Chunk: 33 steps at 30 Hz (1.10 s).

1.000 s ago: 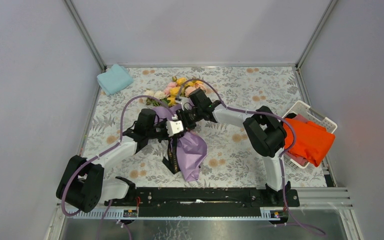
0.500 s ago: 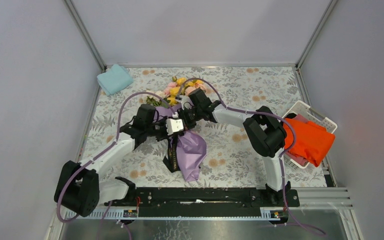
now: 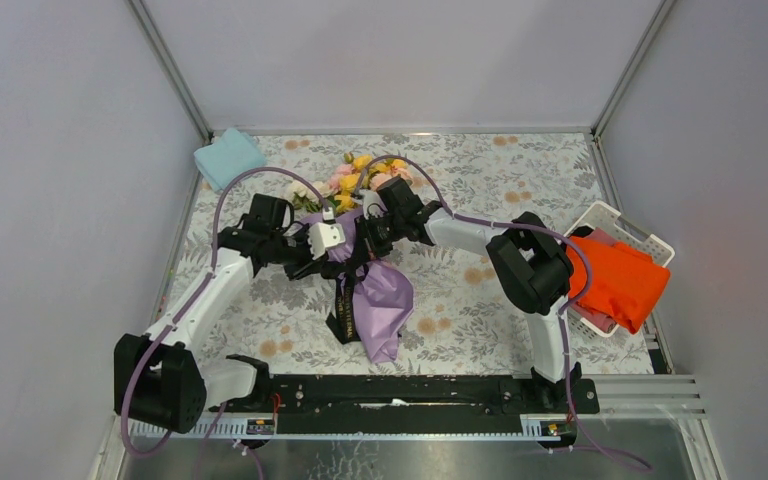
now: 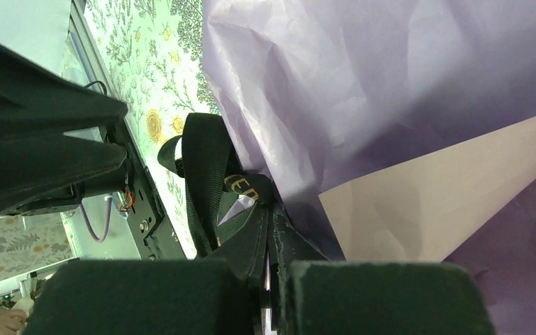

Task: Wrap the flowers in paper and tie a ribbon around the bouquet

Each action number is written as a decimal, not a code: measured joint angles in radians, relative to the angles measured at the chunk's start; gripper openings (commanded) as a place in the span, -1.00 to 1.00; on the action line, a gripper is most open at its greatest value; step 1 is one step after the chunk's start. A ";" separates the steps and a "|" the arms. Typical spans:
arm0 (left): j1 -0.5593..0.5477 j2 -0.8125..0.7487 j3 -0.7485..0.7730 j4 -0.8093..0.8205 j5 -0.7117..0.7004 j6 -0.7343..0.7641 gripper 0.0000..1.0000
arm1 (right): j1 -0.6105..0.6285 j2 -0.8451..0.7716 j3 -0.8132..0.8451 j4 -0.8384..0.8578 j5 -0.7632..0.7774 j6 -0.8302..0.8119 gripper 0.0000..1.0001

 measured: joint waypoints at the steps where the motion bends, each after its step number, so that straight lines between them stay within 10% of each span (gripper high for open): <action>1: 0.003 0.004 0.005 -0.019 0.005 0.014 -0.11 | 0.000 0.000 0.000 0.001 0.000 0.000 -1.00; 24: -0.029 0.072 -0.063 0.129 0.040 -0.167 -0.10 | 0.000 0.000 0.000 0.005 0.000 -0.005 -1.00; 33: -0.034 0.080 -0.068 0.133 0.035 -0.152 -0.58 | 0.000 0.000 0.000 0.005 0.000 -0.005 -1.00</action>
